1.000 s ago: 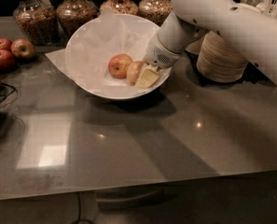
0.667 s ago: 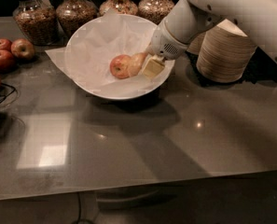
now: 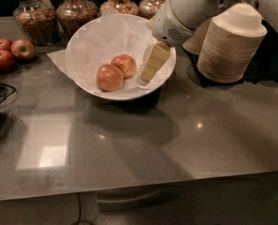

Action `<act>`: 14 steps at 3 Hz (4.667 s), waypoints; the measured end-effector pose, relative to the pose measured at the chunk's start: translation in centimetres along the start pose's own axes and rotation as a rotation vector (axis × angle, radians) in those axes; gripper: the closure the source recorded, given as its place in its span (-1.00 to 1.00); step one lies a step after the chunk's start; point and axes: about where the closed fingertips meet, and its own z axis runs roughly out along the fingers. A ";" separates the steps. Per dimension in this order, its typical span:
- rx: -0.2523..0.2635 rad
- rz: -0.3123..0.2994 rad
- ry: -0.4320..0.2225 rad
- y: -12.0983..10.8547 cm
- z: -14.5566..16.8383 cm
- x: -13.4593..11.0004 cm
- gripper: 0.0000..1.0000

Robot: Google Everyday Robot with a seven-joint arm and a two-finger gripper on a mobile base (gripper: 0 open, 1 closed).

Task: Pick apple from white bowl

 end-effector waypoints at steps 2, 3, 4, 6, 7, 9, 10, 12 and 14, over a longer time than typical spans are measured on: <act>0.010 -0.112 -0.063 -1.9 0.3 -4.0 -0.96; -0.034 -0.165 -0.082 -1.6 2.2 -5.0 -0.61; -0.075 -0.179 -0.090 -1.0 3.8 -4.4 -0.58; -0.128 -0.194 -0.101 0.3 5.8 -2.5 -0.52; -0.153 -0.208 -0.106 0.8 6.8 -2.3 -0.34; -0.192 -0.262 -0.109 1.7 8.6 -3.2 -0.30; -0.209 -0.285 -0.113 2.2 9.2 -3.8 -0.30; -0.252 -0.312 -0.101 2.6 11.5 -3.7 -0.30; -0.245 -0.299 -0.095 2.3 11.7 -3.1 -0.12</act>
Offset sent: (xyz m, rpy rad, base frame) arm 0.0312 0.0548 0.0455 0.0441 -0.1350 0.1823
